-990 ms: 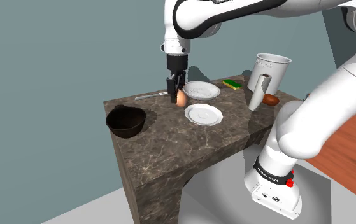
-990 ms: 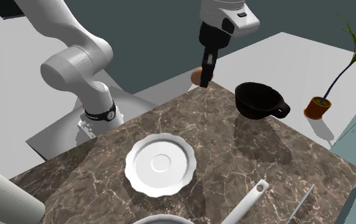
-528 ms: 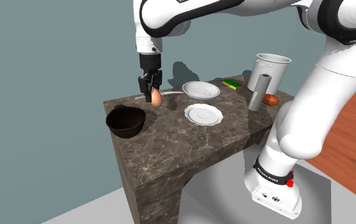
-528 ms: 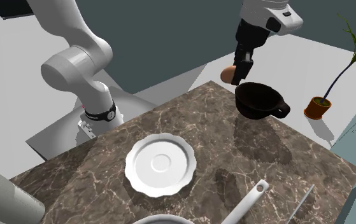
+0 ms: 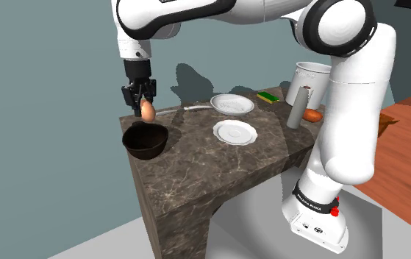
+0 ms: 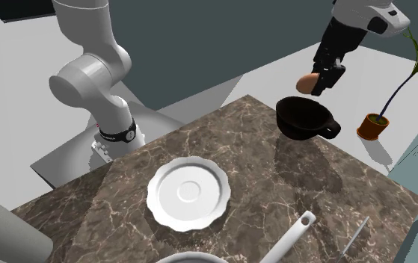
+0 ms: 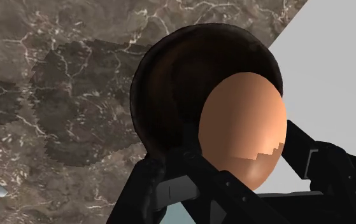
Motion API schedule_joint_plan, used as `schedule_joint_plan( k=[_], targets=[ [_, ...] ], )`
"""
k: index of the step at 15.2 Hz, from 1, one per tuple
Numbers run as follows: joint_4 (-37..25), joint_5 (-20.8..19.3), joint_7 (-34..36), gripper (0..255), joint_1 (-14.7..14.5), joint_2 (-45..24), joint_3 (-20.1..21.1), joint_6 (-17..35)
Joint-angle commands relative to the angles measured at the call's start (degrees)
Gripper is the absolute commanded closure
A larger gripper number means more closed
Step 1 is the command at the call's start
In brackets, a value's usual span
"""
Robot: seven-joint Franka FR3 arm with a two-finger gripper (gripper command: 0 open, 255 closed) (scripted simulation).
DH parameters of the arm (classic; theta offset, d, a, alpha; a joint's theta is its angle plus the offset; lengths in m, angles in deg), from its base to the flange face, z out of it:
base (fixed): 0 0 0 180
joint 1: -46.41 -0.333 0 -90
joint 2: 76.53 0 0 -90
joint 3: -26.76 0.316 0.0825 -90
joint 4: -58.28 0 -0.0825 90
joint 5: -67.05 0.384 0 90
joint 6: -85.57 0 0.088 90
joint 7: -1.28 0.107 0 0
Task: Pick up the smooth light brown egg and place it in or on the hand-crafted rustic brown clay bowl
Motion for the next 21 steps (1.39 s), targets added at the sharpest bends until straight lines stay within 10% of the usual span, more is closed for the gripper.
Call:
schedule_joint_plan(
  k=[1, 21],
  targets=[
    [-3.5, -0.6, 0.7, 255, -0.6, -3.3, 0.1, -0.1],
    [3.6, -0.7, 0.1, 255, -0.6, -4.6, 0.0, 8.2]
  ],
)
